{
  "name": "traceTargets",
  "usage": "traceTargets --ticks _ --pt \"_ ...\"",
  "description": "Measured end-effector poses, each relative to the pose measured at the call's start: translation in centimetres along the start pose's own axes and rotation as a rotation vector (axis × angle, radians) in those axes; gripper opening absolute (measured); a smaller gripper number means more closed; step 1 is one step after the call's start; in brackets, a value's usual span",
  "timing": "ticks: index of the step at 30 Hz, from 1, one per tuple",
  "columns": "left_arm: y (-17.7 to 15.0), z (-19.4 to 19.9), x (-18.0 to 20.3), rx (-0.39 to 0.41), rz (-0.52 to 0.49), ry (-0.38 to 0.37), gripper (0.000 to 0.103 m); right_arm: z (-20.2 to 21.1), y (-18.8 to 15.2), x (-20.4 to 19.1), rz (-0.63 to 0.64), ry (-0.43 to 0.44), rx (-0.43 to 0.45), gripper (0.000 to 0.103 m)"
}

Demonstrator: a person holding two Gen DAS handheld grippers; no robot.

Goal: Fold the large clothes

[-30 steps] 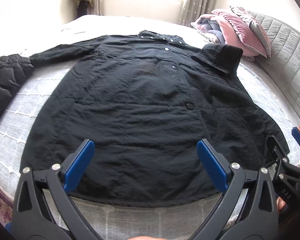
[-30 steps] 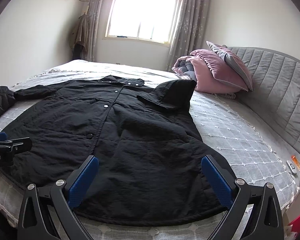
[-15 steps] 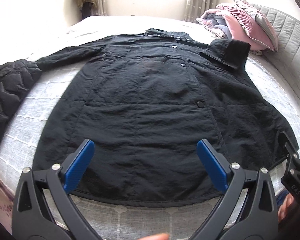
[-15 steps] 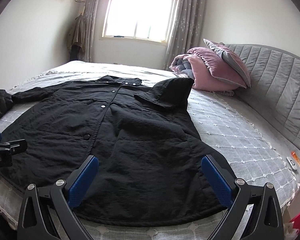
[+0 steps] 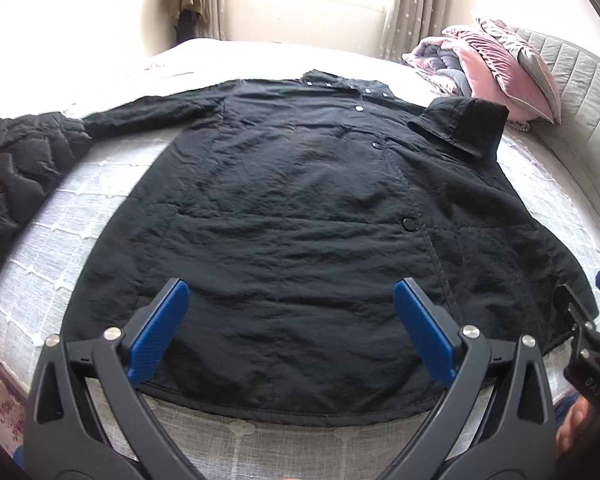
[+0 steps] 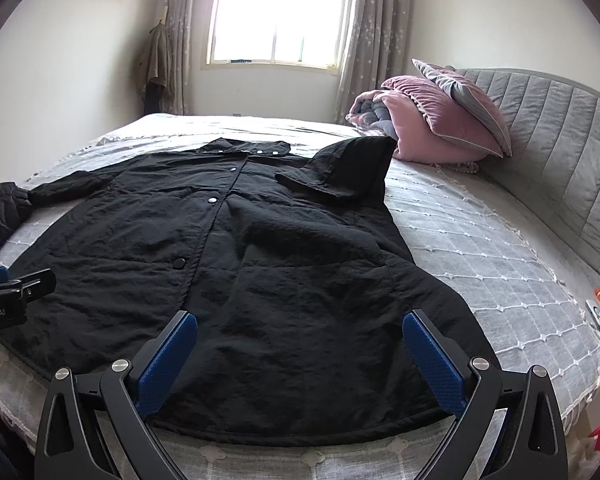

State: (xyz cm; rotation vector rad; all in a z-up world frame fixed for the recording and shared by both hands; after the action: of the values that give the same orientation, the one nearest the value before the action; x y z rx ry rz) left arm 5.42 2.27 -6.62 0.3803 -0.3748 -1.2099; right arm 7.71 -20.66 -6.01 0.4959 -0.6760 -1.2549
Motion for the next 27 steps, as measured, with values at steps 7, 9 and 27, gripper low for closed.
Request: traceTargets --ticks 7,9,27 --pt "1.2 -0.8 -5.4 -0.062 0.172 -0.077 0.102 -0.9 -0.1 2.1 -0.044 -0.007 -0.053 0.103" --pt "1.3 -0.8 -7.7 -0.067 0.220 -0.062 0.102 -1.4 -0.2 3.5 -0.080 -0.012 -0.074 0.103" --pt "-2.1 -4.7 -15.6 -0.191 0.385 0.013 0.080 -5.0 -5.9 17.9 -0.754 0.148 -0.307 0.094"
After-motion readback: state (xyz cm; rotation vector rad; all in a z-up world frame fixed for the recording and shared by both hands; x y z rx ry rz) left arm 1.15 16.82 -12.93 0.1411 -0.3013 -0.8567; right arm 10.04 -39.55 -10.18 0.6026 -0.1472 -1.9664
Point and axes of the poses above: each gripper's, at about its wrist camera, not at the fingertips, and z roughly against the way its jaws point, x to its right, y to its top, the point moved 9 cm from there along -z, roughly the way its jaws point, and after that the axes turned 13 degrees about -x, right-handed, at the moved point
